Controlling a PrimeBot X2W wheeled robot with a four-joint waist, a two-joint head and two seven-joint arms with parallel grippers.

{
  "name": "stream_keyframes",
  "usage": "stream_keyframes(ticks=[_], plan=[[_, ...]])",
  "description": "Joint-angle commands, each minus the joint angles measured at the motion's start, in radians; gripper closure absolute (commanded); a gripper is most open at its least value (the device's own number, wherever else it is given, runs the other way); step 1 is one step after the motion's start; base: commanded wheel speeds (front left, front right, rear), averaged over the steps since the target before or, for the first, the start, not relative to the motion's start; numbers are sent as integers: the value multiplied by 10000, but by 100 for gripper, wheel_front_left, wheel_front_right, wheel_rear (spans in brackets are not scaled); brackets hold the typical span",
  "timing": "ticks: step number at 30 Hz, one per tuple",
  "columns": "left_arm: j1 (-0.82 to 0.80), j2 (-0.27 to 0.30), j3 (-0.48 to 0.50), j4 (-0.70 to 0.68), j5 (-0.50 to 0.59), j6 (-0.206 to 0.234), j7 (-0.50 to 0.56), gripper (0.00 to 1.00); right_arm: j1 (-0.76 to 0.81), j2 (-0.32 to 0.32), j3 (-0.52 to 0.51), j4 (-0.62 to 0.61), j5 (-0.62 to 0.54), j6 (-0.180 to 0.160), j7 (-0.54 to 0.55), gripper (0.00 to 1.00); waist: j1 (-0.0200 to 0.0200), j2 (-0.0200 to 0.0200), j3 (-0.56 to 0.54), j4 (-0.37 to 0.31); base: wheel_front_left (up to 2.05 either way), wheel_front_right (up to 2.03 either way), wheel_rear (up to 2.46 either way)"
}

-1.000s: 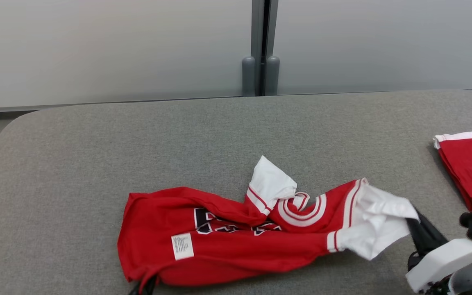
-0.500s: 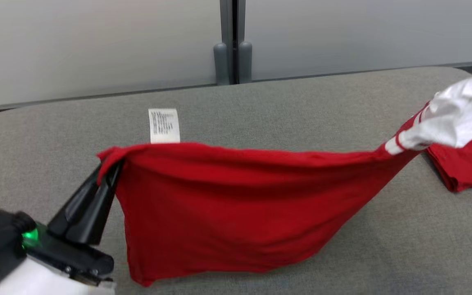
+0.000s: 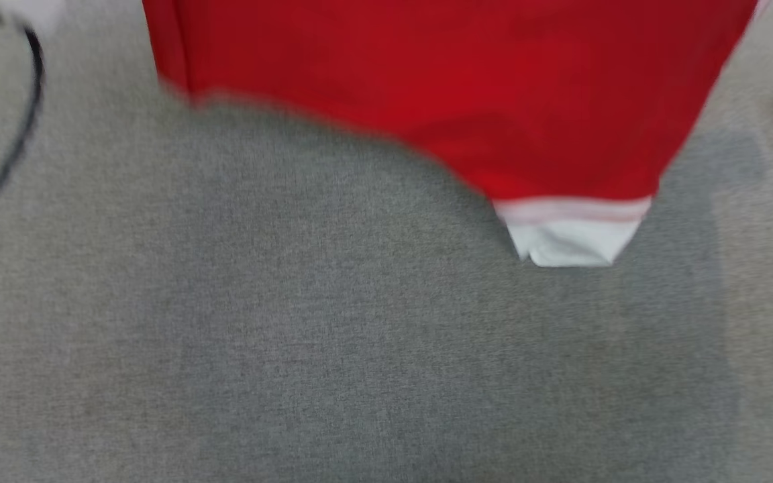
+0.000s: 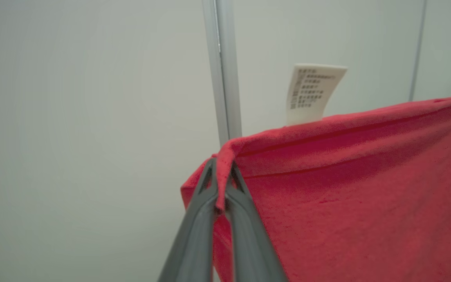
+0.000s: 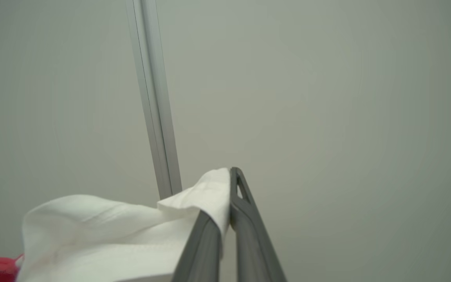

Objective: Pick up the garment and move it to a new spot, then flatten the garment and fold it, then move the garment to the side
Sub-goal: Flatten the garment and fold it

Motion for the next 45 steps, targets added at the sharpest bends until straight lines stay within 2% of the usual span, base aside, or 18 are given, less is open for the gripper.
stream_keyframes(ticks=[1,6,7,8,12,17,19,23,25,26,32,36,41,45], plan=[[-554,-53,-18,459,186,-12,-301,100,-415,66,-9,340,-241,1,-274,100,0,0,1252,317,0,0,0],[-3328,-666,-423,3712,1288,-12,-2817,100,-2835,731,-159,2799,-1288,1,-2575,100,0,0,1688,301,0,0,0],[-3999,-999,-537,4665,1349,-15,-3841,100,-3318,904,-159,3620,-1264,1,-3371,100,0,0,1866,265,0,0,0],[-4150,-1029,-691,5154,1505,-17,-4267,100,-3426,934,-202,3981,-1229,1,-3738,100,0,0,1947,254,0,0,0],[-4043,-1226,-1376,6597,1418,-18,-5592,100,-2713,916,126,5067,-881,1,-4818,100,0,0,2072,169,0,0,0],[-2372,-1082,-2071,7282,1012,-16,-6073,100,-405,608,880,5332,309,1,-5776,100,0,0,1996,94,0,0,0],[-1436,-1054,-2084,7005,817,-14,-6107,100,708,455,1090,5016,917,1,-6077,100,0,0,1919,69,0,0,0],[1014,-979,-1387,5630,637,-12,-6110,100,3137,278,1098,3849,2096,1,-6465,100,0,0,1572,41,0,0,0],[2480,-1001,-1129,4892,824,-9,-6111,100,4566,230,1033,3174,2517,-1,-6557,100,0,0,1051,39,0,0,0],[2480,-1001,-1129,4892,824,-9,-6111,100,4566,230,1033,3174,2517,-1,-6557,100,0,0,1051,39,0,0,0],[6580,-1187,-388,2702,1215,351,-6113,100,8251,451,587,1388,3306,-3,-6511,100,0,0,-539,-124,0,0,0],[9141,-1111,-451,1499,1700,989,-6114,100,10061,437,836,869,3210,-1,-6134,100,0,0,-1497,-369,0,0,0],[11907,-1322,-735,519,1869,1914,-5867,100,11609,241,1026,1123,2297,-1,-6088,100,0,0,-2310,-342,0,0,0],[13171,-1549,-1178,493,1858,2170,-5677,100,12598,193,966,1541,1687,-3,-6281,100,0,0,-2597,-58,0,0,0]])
